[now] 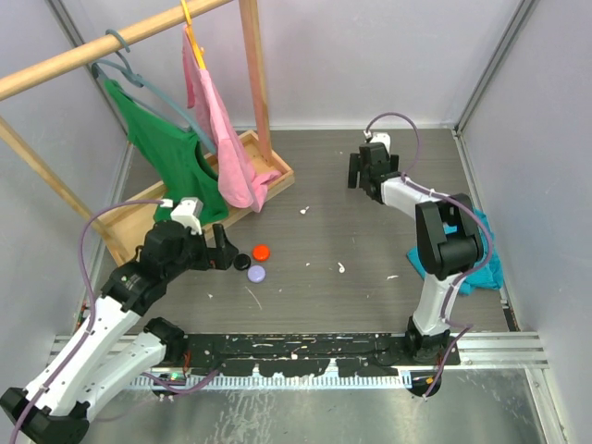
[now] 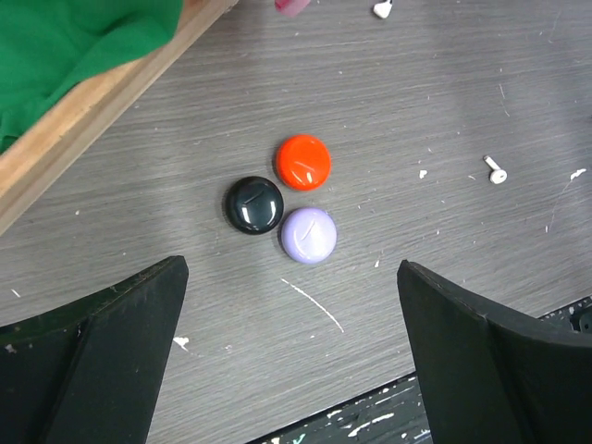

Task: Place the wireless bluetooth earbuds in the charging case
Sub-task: Pick up the charging case at the center of the board.

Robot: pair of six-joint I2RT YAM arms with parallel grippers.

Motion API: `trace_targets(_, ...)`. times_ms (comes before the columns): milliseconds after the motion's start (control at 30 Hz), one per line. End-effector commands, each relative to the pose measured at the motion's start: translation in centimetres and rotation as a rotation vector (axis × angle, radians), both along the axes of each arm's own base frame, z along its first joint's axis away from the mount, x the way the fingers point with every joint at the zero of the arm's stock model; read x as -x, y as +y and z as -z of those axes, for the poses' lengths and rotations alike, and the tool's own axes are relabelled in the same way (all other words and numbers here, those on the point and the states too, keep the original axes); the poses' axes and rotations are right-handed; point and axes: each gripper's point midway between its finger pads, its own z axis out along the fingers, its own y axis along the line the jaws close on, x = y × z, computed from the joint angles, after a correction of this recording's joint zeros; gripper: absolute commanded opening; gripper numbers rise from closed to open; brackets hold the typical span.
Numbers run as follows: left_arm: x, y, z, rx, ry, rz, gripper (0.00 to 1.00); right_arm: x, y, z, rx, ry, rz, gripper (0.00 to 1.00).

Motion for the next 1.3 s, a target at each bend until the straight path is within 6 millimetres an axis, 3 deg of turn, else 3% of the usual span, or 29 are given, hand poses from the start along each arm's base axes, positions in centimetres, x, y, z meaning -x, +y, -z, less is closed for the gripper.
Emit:
trace_targets(0,-0.7,0.4,-1.2,-0.002,-0.077,-0.015,0.98,-4.2,-0.9,-1.9,-0.018,-0.078,-0.001,0.9)
trace_targets(167,-1.0,0.2,-0.6,-0.001,-0.057,-0.018,0.98,-6.0,-1.4,0.4,-0.045,-0.012,-0.121,0.87)
trace_targets(567,-1.1,-1.6,-0.5,0.049,-0.053,0.055,0.98,-7.8,-1.0,2.9,-0.022,0.103,-0.428,0.86)
trace_targets(1033,-1.1,-2.5,-1.0,0.108,-0.064,0.077,0.98,-4.8,0.2,3.8,-0.041,0.246,-0.605,0.74)
trace_targets(1267,-1.0,-3.1,-0.6,0.138,-0.045,0.086,0.99,-5.4,-0.2,4.0,-0.036,0.247,-0.567,0.66)
